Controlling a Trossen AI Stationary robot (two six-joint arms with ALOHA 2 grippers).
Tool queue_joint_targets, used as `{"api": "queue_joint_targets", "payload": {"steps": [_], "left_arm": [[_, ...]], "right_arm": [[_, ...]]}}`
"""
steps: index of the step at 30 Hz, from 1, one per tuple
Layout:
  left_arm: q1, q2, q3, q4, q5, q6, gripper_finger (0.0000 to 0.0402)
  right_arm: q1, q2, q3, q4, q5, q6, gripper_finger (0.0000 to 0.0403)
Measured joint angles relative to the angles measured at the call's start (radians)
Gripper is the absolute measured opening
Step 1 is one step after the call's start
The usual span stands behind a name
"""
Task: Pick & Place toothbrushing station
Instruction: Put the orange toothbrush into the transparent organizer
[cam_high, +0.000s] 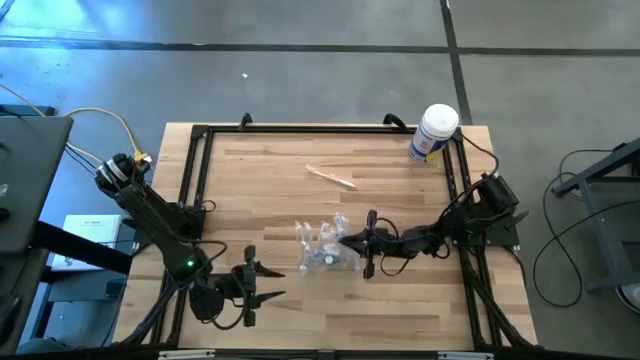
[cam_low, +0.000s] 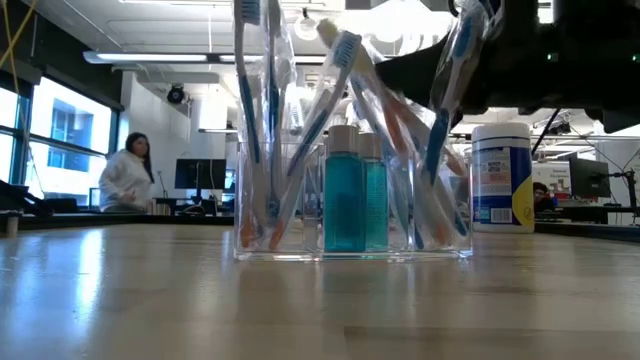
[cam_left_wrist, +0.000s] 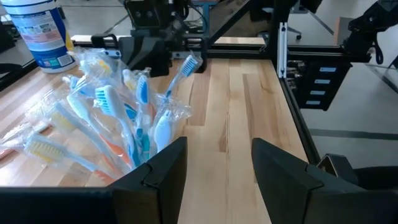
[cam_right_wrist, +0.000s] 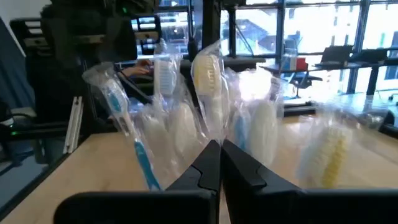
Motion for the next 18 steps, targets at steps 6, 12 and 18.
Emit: {"api": "queue_joint_targets", "payload": {"steps": [6, 12, 18], "left_arm": [[0.004, 0.0, 0.0, 0.0, 0.0, 0.0, 0.0175], [0.004, 0.0, 0.0, 0.0, 0.0, 0.0, 0.0175], [0.003, 0.0, 0.0, 0.005, 0.0, 0.0, 0.0175]], "right_arm": [[0.002, -0.02, 0.001, 0.0, -0.04, -0.027, 0.0002], [0.023, -0.026, 0.002, -0.002, -0.017, 0.0, 0.0002], [0.108, -0.026, 0.001, -0.007, 0.111, -0.027, 0.0002]]}}
